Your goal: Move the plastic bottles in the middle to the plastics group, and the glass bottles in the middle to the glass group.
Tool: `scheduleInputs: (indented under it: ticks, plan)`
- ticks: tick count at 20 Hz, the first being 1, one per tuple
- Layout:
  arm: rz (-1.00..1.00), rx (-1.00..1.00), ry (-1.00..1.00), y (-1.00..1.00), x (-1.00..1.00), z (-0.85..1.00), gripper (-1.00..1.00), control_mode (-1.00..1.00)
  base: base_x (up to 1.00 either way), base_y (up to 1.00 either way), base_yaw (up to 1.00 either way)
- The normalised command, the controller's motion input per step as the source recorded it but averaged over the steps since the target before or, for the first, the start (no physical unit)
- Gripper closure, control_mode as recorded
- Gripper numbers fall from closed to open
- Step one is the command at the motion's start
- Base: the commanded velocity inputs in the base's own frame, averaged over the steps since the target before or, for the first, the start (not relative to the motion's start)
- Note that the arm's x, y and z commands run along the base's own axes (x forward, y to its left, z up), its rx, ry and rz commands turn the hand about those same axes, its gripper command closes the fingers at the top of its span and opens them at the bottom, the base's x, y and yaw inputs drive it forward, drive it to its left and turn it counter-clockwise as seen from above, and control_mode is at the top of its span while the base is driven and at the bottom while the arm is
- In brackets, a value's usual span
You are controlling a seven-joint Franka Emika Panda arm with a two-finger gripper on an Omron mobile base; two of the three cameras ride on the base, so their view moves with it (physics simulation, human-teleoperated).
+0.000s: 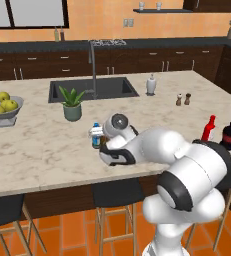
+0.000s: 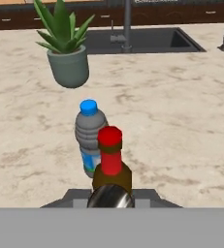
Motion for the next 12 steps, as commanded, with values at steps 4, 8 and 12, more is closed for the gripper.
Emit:
scheduleInputs:
  ticks: [4,8,12]
  plan:
    - [-0.01,0.0,0.0,-0.86,-0.25,0.4,1.0,-1.0,0.0,0.0,0.0]
    - [-0.04,0.0,0.01,-1.0,-0.24,0.33,1.0,-1.0,0.0,0.0,0.0]
    - [-0.05,0.0,0.04,-1.0,-0.06,0.21,1.0,-1.0,0.0,0.0,0.0]
